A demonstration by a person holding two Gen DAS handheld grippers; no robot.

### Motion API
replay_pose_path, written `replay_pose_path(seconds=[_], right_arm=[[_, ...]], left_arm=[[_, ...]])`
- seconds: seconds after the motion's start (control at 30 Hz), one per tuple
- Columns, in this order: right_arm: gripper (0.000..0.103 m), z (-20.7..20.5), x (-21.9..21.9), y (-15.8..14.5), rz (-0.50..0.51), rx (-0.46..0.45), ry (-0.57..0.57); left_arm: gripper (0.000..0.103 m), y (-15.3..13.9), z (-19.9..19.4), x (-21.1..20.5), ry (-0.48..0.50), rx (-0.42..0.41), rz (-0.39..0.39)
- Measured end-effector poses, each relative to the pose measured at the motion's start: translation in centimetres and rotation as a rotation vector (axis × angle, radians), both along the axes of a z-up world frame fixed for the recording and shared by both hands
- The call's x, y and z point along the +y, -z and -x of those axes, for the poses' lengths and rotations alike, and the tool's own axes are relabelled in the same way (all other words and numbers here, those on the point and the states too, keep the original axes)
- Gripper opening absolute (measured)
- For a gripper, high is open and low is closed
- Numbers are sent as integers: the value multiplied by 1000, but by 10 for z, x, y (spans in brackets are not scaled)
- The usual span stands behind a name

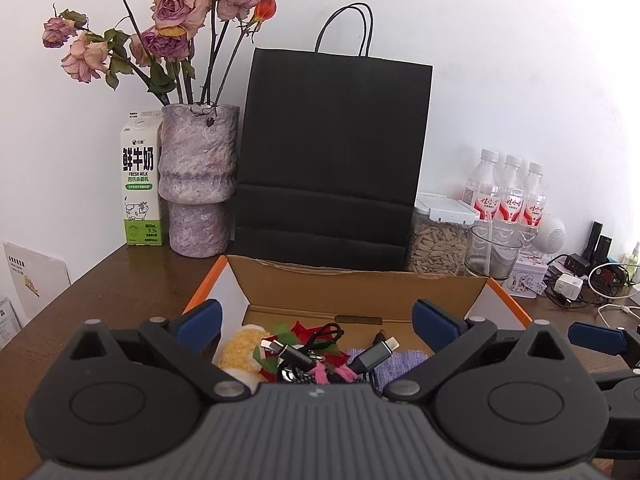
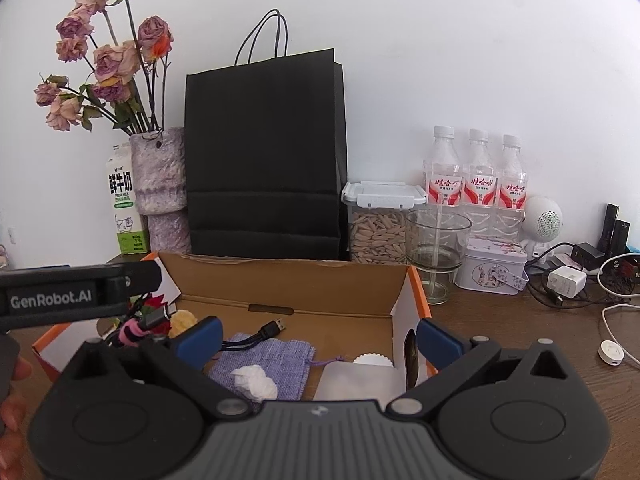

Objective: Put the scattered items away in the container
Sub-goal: 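Open left tool to drop the cable while right tool releases the tissue into the box, then withdraw both tools from the box back toward the table items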

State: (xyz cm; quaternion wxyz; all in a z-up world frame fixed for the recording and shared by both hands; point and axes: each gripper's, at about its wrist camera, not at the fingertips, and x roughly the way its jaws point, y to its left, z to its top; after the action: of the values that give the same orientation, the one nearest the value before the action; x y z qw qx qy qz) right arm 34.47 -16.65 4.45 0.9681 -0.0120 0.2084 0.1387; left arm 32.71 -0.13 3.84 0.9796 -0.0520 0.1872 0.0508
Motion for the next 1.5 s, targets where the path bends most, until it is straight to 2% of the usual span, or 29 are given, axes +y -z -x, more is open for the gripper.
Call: replay_pose_path(seconds=[0.4,0.67,1.2,1.5], right_arm=[[103,3,-7,-2,-31,-6,26],[103,20,-9,-1,-11,-2,-4],[103,92,-29,1,-12,-23,-23],[103,141,-33,29,-14,63,-50]], left_arm=[[103,2,10,-1,9,-7,11],[103,2,38,8,1,-29,27],[103,10,100,27,12,-18,0],[103,24,144,48,2,35,-15]])
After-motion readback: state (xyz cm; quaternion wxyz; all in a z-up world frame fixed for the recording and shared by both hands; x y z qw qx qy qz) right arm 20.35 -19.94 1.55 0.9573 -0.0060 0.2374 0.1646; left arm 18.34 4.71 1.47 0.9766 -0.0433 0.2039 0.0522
